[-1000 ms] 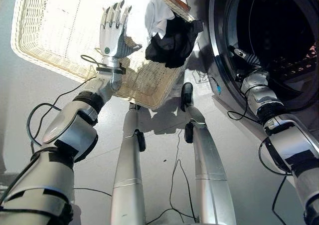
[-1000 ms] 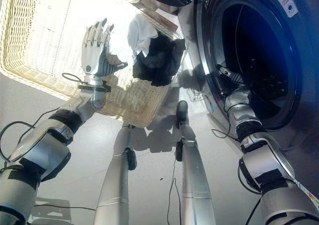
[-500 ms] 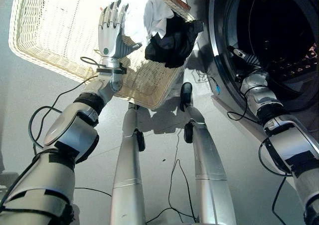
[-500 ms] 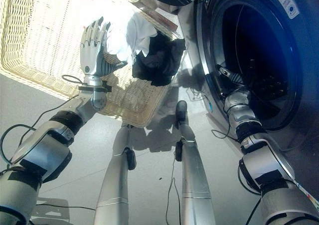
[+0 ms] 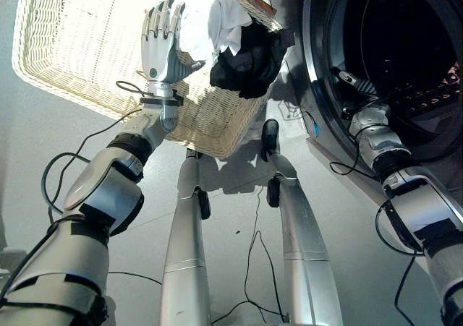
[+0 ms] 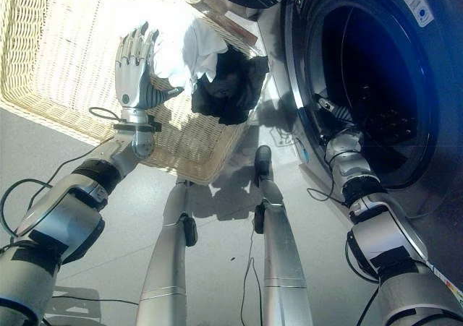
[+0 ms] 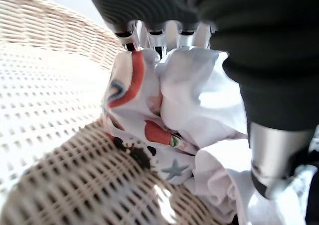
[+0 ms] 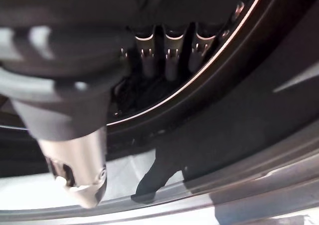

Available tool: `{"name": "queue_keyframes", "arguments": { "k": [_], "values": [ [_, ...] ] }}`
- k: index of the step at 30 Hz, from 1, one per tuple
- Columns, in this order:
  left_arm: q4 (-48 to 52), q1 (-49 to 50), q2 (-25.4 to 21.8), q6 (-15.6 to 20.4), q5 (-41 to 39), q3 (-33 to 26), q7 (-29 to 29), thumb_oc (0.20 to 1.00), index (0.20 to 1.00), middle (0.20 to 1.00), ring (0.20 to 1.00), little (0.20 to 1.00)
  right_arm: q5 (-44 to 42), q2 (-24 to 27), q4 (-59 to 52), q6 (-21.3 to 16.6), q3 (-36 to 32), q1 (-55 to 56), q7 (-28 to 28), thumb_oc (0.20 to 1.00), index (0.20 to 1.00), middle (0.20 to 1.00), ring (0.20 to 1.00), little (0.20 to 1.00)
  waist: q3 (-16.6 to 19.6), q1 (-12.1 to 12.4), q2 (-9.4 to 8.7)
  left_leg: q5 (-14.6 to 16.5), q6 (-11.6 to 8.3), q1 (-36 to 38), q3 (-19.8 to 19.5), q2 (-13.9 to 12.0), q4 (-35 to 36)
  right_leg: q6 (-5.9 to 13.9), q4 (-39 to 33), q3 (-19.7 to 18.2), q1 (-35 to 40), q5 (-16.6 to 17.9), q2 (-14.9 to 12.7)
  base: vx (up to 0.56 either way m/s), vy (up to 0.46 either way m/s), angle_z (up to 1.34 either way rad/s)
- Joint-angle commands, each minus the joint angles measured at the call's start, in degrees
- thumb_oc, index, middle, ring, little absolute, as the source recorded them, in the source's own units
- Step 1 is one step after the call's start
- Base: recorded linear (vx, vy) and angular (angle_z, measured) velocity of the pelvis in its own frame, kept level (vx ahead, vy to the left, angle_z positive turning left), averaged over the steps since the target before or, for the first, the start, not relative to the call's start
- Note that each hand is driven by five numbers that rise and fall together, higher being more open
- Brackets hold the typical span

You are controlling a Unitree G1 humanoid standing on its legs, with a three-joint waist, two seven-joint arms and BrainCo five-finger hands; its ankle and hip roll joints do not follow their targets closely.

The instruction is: Put the clothes into the washing machine.

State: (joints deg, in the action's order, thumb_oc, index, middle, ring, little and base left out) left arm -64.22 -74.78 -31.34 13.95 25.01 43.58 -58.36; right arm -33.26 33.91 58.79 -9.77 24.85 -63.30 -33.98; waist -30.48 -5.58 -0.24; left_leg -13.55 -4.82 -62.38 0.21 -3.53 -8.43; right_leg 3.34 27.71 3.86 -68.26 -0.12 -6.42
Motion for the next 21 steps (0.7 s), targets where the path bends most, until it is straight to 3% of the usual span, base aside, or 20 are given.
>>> {"name": "queue_keyframes", "arguments": {
  "k": [1, 3, 4, 5, 6, 7, 8, 21],
  "values": [
    [-2.09, -3.92, 0.91, -2.51, 0.46, 0.21, 3.20, 1.000, 1.000, 1.000, 1.000, 1.000, 0.63, 0.48, -0.07, -0.38, -1.63, -0.28, -0.39, 1.000, 1.000, 1.000, 1.000, 1.000, 0.69, 0.74, -1.77, 9.09, -3.62, -0.65, 0.61, 1.46, -7.75, 6.34, -9.34, 0.40, 2.79, 7.25, 2.79, 0.00, 0.000, 0.00],
    [-2.56, -5.05, 0.97, -3.46, 0.53, 1.60, 4.93, 1.000, 1.000, 1.000, 1.000, 1.000, 0.87, 0.53, 0.15, -0.14, -1.42, -0.86, -0.10, 1.000, 1.000, 1.000, 1.000, 1.000, 0.69, 0.53, -1.69, 9.03, -3.67, -0.35, 0.85, 1.33, -7.52, 6.40, -9.49, 0.24, 2.92, 7.32, 2.77, 0.00, 0.017, 0.00],
    [-2.55, -5.57, 1.00, -3.94, 0.61, 2.12, 5.69, 0.840, 0.840, 0.840, 0.840, 0.840, 0.81, 0.55, 0.10, 0.01, -1.15, -1.10, -0.13, 1.000, 1.000, 1.000, 1.000, 1.000, 0.69, 0.45, -1.68, 8.99, -3.68, -0.31, 0.93, 1.23, -7.46, 6.42, -9.52, 0.18, 2.92, 7.35, 2.74, 0.00, 0.000, 0.00],
    [-2.62, -5.79, 0.96, -4.17, 0.51, 2.47, 6.05, 0.774, 0.774, 0.774, 0.774, 0.774, 0.76, 0.58, 0.11, 0.03, -1.06, -1.17, -0.10, 1.000, 1.000, 1.000, 1.000, 1.000, 0.69, 0.42, -1.67, 8.97, -3.70, -0.25, 0.96, 1.20, -7.40, 6.45, -9.55, 0.15, 2.94, 7.37, 2.73, 0.00, 0.000, 0.00],
    [-2.73, -6.19, 1.04, -4.49, 0.45, 3.01, 6.54, 0.595, 0.595, 0.595, 0.595, 0.595, 0.78, 0.51, 0.14, 0.07, -0.89, -1.36, -0.21, 1.000, 1.000, 1.000, 1.000, 1.000, 0.69, 0.35, -1.65, 8.97, -3.71, -0.23, 1.01, 1.15, -7.39, 6.49, -9.55, 0.12, 2.93, 7.40, 2.70, 0.00, 0.000, 0.00],
    [-2.96, -6.78, 1.10, -4.67, 0.83, 3.65, 7.49, 0.476, 0.476, 0.476, 0.476, 0.476, 0.73, 0.42, 0.14, 0.23, -0.62, -1.65, -0.38, 1.000, 1.000, 1.000, 1.000, 1.000, 0.69, 0.28, -1.64, 8.96, -3.73, -0.16, 1.05, 1.09, -7.37, 6.53, -9.56, 0.10, 2.94, 7.46, 2.64, 0.00, 0.000, 0.00],
    [-3.20, -7.21, 1.10, -4.63, 0.65, 4.23, 8.23, 0.200, 0.200, 0.200, 0.200, 0.200, 0.64, 0.46, 0.18, 0.40, -0.42, -1.88, -0.39, 1.000, 1.000, 1.000, 1.000, 1.000, 0.69, 0.23, -1.62, 8.93, -3.77, -0.12, 1.11, 1.04, -7.36, 6.54, -9.57, 0.07, 2.95, 7.47, 2.60, 0.00, 0.000, 0.00],
    [-4.13, -8.01, 1.59, -5.45, -1.67, 6.29, 13.19, 0.200, 0.200, 0.200, 0.200, 0.200, 1.08, -0.11, 0.88, -0.04, 0.20, -2.69, -0.10, 1.000, 1.000, 1.000, 1.000, 1.000, 0.69, -0.16, -1.38, 8.78, -3.95, 0.40, 1.62, 0.74, -6.94, 6.65, -10.13, -0.40, 3.20, 7.61, 2.58, 0.00, 0.003, 0.00]
  ]
}}
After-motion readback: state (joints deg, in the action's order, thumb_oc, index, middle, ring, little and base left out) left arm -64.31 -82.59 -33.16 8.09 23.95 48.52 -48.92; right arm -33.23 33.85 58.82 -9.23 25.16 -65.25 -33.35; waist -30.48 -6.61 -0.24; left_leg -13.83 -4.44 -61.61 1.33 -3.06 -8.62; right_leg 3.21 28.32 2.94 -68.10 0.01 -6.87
